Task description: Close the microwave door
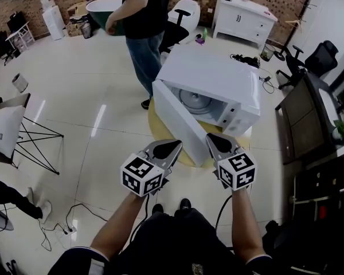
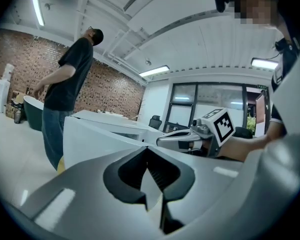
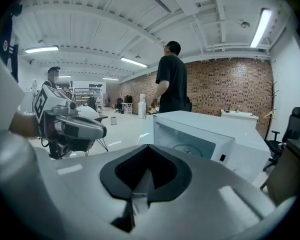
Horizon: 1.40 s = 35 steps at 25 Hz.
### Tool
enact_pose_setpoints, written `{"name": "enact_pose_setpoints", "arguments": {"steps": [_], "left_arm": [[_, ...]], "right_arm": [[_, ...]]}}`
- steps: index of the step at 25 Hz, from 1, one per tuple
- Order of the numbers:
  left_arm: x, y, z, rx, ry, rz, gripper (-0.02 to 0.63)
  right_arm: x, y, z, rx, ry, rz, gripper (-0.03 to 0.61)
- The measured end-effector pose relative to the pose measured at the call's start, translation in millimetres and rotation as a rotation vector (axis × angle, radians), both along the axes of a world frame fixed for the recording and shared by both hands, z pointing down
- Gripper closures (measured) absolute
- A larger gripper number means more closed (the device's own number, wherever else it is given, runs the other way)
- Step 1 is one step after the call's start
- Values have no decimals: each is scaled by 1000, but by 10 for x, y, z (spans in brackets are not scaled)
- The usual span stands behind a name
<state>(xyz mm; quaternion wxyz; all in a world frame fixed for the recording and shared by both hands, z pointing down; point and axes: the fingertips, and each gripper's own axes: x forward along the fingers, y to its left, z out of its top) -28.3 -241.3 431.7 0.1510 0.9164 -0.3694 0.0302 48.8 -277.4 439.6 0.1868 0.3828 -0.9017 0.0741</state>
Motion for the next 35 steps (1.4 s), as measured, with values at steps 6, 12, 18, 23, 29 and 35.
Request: {"name": "enact_pose_setpoints", "arguments": {"steps": [6, 12, 18, 23, 29, 35], "left_arm": [[274, -170, -2, 5, -14, 9, 601], [468, -368, 4, 6, -15, 13, 601], [667, -528, 22, 3, -13, 19, 601], [781, -619, 26, -4, -20, 27, 601], [877, -700, 92, -14, -31, 30, 601], [981, -727, 269, -57, -46, 49, 601]], "right_arm": [[325, -310, 0, 15, -3, 15, 577], [545, -602, 2, 26, -20, 54, 577], [756, -861, 7, 36, -26, 84, 577], [839, -1063, 8, 34, -37, 95, 577], [862, -1175, 54, 29, -26, 84, 577], [974, -1159, -98, 63, -60, 104, 577]]}}
